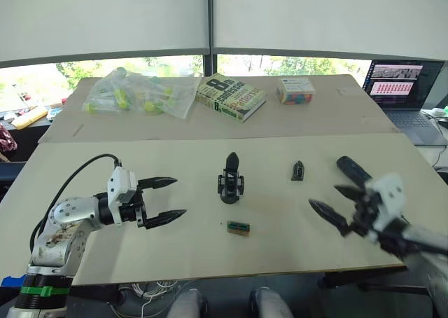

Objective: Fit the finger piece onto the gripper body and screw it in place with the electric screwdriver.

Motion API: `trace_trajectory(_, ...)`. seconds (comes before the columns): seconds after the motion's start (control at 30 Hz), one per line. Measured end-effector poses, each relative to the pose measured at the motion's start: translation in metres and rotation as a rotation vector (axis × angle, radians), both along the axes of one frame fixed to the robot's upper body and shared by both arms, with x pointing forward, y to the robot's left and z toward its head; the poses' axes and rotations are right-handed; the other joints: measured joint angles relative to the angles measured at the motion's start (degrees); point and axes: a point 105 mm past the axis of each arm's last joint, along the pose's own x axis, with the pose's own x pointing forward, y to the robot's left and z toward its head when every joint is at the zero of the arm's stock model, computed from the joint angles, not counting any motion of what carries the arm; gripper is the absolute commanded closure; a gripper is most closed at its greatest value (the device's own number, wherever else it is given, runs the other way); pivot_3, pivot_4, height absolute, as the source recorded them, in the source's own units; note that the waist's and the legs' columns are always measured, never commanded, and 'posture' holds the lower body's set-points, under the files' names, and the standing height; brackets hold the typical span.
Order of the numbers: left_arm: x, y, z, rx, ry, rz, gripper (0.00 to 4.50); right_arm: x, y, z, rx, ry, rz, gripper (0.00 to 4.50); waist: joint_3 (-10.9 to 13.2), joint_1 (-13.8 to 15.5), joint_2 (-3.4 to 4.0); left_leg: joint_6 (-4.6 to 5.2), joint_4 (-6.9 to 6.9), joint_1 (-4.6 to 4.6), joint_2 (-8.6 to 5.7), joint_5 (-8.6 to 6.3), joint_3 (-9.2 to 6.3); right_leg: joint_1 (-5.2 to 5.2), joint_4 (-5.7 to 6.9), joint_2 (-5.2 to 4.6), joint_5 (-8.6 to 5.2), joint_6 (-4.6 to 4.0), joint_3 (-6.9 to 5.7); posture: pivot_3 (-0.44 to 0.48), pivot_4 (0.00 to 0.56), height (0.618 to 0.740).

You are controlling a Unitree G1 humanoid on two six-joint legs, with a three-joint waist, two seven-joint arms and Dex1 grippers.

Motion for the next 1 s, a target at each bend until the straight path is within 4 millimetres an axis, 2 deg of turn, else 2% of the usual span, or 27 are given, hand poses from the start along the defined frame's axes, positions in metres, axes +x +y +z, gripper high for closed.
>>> trace_trajectory(0.2,-0.004,-0.011,0.01,-0.042,0.01,-0.03,0.04,0.054,0.008,0.015,-0.069,0.209,-0.128,0.0,0.0,0.3,-0.03,0.01,0.0,-0.4,-0.02,0.0,-0.01,-0.32,-0.04,0.16,0.21,0.37,-0.01,0.0,0.15,0.74)
trace_trajectory(0.27,-0.005,-0.013,0.011,-0.047,0.006,-0.025,0.04,0.068,0.011,0.01,-0.065,0.291,-0.181,0.0,0.0,0.4,-0.03,0.02,0.0,-0.59,-0.06,-0.01,0.01,-0.51,-0.03,0.14,0.25,0.42,-0.01,0.0,0.15,0.74)
trace_trajectory(0.47,-0.005,-0.015,0.01,-0.067,0.002,0.003,0.04,0.086,0.004,-0.019,-0.106,0.414,-0.298,0.0,0.0,0.4,-0.03,0.09,0.08,-0.97,-0.12,-0.04,0.06,-0.76,-0.01,0.1,0.39,0.59,0.0,0.0,0.15,0.74)
trace_trajectory(0.8,-0.003,-0.016,0.008,-0.081,0.002,0.029,0.04,0.094,0.003,-0.034,-0.097,0.489,-0.392,0.0,0.0,-0.6,-0.02,0.1,0.18,-0.95,-0.09,-0.04,0.08,-0.77,0.03,0.16,0.4,0.6,0.01,0.0,0.15,0.74)
trace_trajectory(0.9,-0.003,-0.017,0.008,-0.084,0.001,0.028,0.0,0.092,0.003,-0.034,-0.092,0.514,-0.399,0.77,0.0,-0.7,-0.02,0.1,0.17,-0.95,-0.08,-0.04,0.08,-0.77,0.04,0.17,0.4,0.6,0.0,0.0,0.15,0.74)
trace_trajectory(1.0,-0.003,-0.017,0.008,-0.084,0.0,0.031,0.0,0.091,0.001,-0.035,-0.101,0.524,-0.407,1.84,0.0,-0.8,-0.02,0.1,0.17,-0.94,-0.08,-0.04,0.08,-0.76,0.03,0.17,0.4,0.6,0.01,0.0,0.15,0.74)
